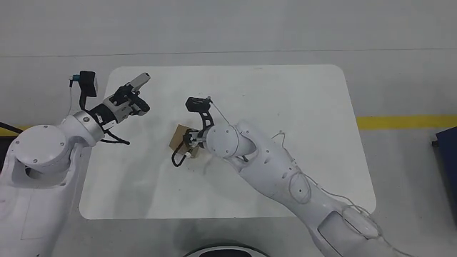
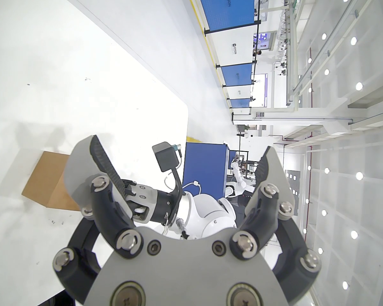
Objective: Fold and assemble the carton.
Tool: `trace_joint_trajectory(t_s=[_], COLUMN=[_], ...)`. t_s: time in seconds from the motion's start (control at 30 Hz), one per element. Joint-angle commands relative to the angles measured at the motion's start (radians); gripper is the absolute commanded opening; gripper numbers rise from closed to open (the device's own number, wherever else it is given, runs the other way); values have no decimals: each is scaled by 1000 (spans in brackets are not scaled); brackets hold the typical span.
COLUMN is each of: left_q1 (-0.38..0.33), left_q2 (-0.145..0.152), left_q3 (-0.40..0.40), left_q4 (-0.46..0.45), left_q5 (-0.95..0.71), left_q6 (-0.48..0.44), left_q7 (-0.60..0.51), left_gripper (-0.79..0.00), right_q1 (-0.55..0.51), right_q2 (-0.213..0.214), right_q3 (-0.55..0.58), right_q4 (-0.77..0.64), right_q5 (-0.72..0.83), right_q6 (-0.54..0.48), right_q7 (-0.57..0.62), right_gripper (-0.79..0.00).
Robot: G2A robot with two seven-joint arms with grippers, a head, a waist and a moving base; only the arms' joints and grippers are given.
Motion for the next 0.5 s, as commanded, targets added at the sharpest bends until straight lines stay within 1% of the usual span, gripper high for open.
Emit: trace_joint_trajectory(t_s=[0.0, 0.13, 0.27, 0.37, 0.47], left_q1=[0, 0, 0, 0, 0], left_q2=[0, 0, 0, 0, 0], left_q3=[0, 0, 0, 0, 0], left_q4=[0, 0, 0, 0, 0], left_q5=[0, 0, 0, 0, 0], left_q6=[0, 0, 0, 0, 0], left_q7=[0, 0, 0, 0, 0], left_gripper=[0, 0, 0, 0, 0], right_q1=[14, 16, -33, -90, -136], right_q2=[-7, -12, 1, 21, 42], right_q3=[-3, 3, 26, 38, 43], right_q4=[28, 21, -61, -141, -188], right_q5=[16, 27, 3, -10, -48], right_q6=[-3, -14, -32, -139, -245], right_q7=[-3, -29, -39, 18, 87], right_gripper=[-785, -785, -785, -785, -785])
